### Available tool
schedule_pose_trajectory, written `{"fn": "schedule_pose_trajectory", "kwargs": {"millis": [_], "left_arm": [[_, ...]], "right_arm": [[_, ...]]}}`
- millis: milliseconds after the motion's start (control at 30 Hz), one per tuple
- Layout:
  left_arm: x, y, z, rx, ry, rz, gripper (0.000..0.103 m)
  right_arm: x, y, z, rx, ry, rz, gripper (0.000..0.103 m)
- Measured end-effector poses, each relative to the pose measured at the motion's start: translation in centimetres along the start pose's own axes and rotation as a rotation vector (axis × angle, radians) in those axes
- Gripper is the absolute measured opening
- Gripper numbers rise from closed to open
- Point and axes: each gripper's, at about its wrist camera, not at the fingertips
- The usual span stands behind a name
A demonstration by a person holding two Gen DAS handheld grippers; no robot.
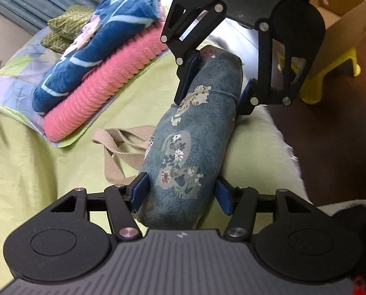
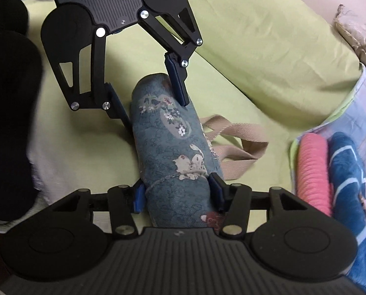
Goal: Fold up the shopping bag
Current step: 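Grasp the rolled floral bag with both grippers and lift it upright, then hold the bag end with the left gripper while the right gripper releases and withdraws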
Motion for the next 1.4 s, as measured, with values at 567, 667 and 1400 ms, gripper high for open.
{"fn": "schedule_pose_trajectory", "kwargs": {"millis": [567, 667, 1400], "left_arm": [[0.8, -1.0, 5.6, 0.246, -0.199, -0.036, 0.06], [0.3, -1.1, 6.9, 0.279, -0.231, -0.041, 0.06], [0.8, 0.4, 11.1, 0.309, -0.071, -0.084, 0.036]], "right_arm": [[-2.1, -2.3, -12.5, -0.748, 0.642, 0.065, 0.049], [-2.9, -3.2, -13.6, -0.855, 0.705, 0.069, 0.049], [-6.5, -5.7, -16.9, -1.312, 0.543, 0.133, 0.056]]}}
Point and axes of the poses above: each gripper's, at about its wrist camera, not at the fingertips, and x roughly against the way its jaws point, z to its left, y to its top, and after that the axes turned 5 degrees about z, right-handed
